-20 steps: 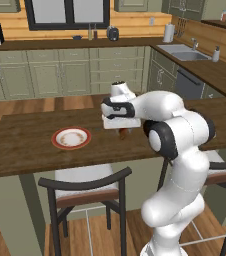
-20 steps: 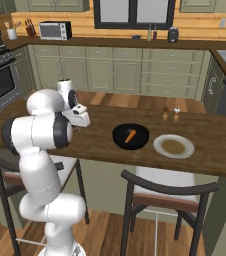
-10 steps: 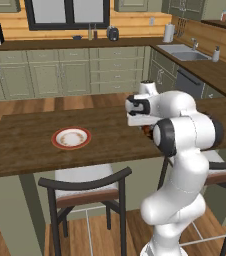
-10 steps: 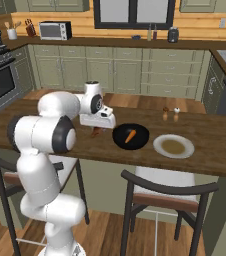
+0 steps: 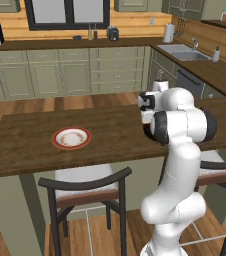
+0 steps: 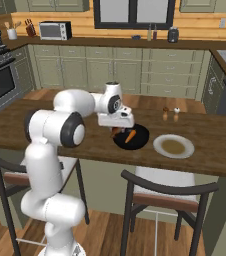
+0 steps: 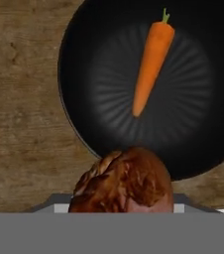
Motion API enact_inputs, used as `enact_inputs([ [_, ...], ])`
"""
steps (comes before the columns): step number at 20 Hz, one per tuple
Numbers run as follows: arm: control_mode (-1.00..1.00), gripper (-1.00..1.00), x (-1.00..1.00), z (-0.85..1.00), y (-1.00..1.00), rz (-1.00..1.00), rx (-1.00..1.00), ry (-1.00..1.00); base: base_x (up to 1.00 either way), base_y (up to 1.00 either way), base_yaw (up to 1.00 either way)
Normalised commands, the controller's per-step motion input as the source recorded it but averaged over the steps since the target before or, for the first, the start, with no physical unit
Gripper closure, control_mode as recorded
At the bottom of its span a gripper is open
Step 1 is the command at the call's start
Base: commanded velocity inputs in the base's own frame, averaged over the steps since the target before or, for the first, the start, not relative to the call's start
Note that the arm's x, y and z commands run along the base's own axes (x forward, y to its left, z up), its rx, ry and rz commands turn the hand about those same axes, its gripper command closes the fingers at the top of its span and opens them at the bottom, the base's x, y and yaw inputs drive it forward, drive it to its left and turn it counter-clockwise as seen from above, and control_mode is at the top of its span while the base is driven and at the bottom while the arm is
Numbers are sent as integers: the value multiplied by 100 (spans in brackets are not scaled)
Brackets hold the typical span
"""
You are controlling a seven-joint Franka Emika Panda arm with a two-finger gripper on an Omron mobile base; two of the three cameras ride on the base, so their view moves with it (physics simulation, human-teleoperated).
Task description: Pick the chicken drumstick and carrot from their plates and place them in the bowl. Then put the bowl in the fridge.
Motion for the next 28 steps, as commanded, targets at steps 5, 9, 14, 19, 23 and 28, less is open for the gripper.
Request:
enact_inputs([
  [5,-100,100,59,-4,-68,0,0,9,0,0,0],
  [9,-100,100,83,-35,-63,0,2,4,0,0,0],
  [14,-100,100,17,-62,-12,0,7,1,0,0,0],
  [19,-100,100,43,-32,-3,0,0,2,0,0,0],
  [23,-100,100,23,-20,0,-1,0,8,0,0,0],
  [28,-100,100,1,-19,0,-3,0,5,0,0,0],
])
